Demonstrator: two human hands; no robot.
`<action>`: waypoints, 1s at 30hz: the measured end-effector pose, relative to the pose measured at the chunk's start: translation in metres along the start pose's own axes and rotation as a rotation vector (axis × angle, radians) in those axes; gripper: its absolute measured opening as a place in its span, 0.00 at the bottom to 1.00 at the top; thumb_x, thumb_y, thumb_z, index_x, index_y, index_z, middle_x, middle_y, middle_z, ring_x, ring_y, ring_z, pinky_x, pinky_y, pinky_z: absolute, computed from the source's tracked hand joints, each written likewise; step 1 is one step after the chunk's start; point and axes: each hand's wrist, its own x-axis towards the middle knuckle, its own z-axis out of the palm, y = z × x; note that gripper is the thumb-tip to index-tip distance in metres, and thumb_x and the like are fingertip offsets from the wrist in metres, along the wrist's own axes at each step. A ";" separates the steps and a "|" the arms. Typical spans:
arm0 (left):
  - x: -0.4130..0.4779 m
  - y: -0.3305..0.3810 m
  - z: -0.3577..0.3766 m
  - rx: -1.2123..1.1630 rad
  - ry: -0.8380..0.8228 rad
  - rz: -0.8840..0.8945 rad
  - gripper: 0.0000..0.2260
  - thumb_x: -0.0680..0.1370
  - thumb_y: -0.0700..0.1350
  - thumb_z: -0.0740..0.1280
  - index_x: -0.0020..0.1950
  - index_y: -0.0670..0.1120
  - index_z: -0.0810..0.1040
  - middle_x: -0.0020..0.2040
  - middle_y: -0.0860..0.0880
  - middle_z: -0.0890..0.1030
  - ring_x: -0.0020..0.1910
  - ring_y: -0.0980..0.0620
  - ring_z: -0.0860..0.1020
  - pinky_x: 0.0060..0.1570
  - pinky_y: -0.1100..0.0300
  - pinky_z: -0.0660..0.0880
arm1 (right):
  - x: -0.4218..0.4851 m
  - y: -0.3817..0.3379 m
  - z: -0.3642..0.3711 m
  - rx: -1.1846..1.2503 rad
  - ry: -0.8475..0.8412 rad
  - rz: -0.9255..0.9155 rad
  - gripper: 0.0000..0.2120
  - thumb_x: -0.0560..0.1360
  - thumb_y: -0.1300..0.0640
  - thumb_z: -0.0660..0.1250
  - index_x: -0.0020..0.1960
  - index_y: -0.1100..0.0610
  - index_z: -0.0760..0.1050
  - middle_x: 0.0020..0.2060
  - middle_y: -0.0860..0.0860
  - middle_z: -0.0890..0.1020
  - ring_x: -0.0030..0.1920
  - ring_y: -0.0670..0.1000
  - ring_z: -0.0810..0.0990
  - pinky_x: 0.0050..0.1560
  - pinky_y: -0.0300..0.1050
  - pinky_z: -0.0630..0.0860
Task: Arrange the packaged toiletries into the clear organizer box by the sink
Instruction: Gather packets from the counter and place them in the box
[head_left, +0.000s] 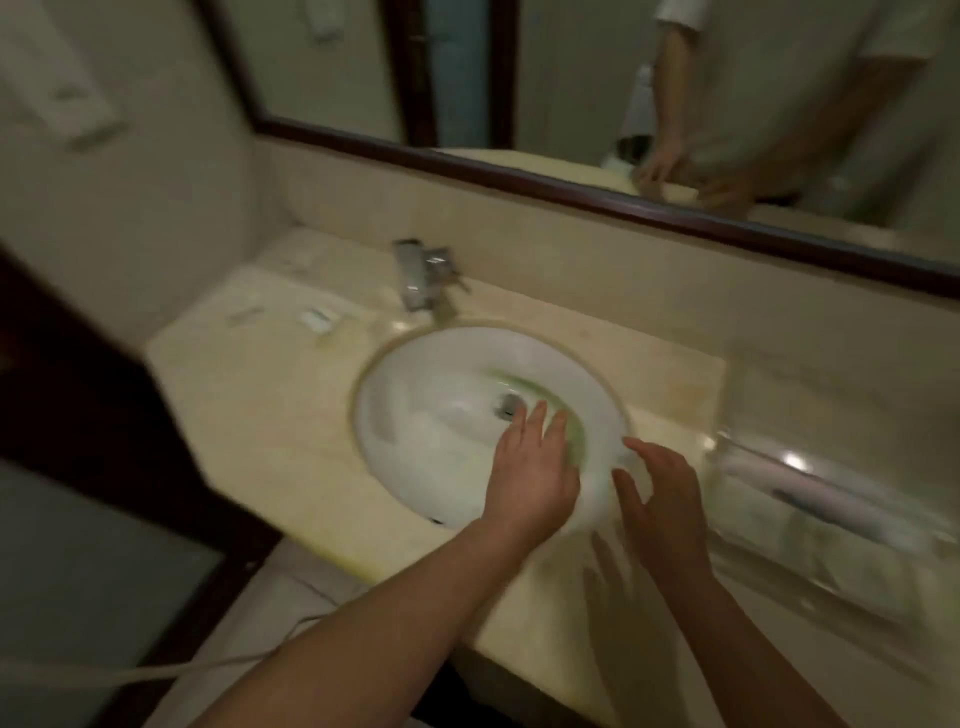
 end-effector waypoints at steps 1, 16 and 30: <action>0.003 -0.025 -0.020 -0.018 0.061 -0.068 0.27 0.77 0.48 0.60 0.76 0.45 0.60 0.77 0.42 0.59 0.77 0.41 0.53 0.75 0.49 0.53 | 0.010 -0.021 0.016 0.021 -0.028 -0.047 0.23 0.74 0.45 0.58 0.62 0.55 0.76 0.57 0.54 0.80 0.59 0.56 0.75 0.62 0.45 0.65; 0.092 -0.430 -0.227 -0.159 0.286 -0.581 0.17 0.78 0.42 0.61 0.67 0.45 0.73 0.66 0.43 0.73 0.64 0.44 0.73 0.62 0.50 0.72 | 0.183 -0.337 0.308 0.069 -0.316 -0.206 0.19 0.77 0.50 0.65 0.67 0.52 0.73 0.60 0.53 0.79 0.60 0.54 0.75 0.59 0.47 0.69; 0.200 -0.536 -0.219 -0.012 -0.051 -0.570 0.32 0.74 0.46 0.69 0.76 0.51 0.61 0.78 0.49 0.59 0.74 0.45 0.60 0.68 0.49 0.62 | 0.330 -0.384 0.424 -0.285 -0.611 -0.156 0.23 0.79 0.54 0.60 0.73 0.57 0.64 0.71 0.58 0.69 0.67 0.62 0.71 0.67 0.52 0.68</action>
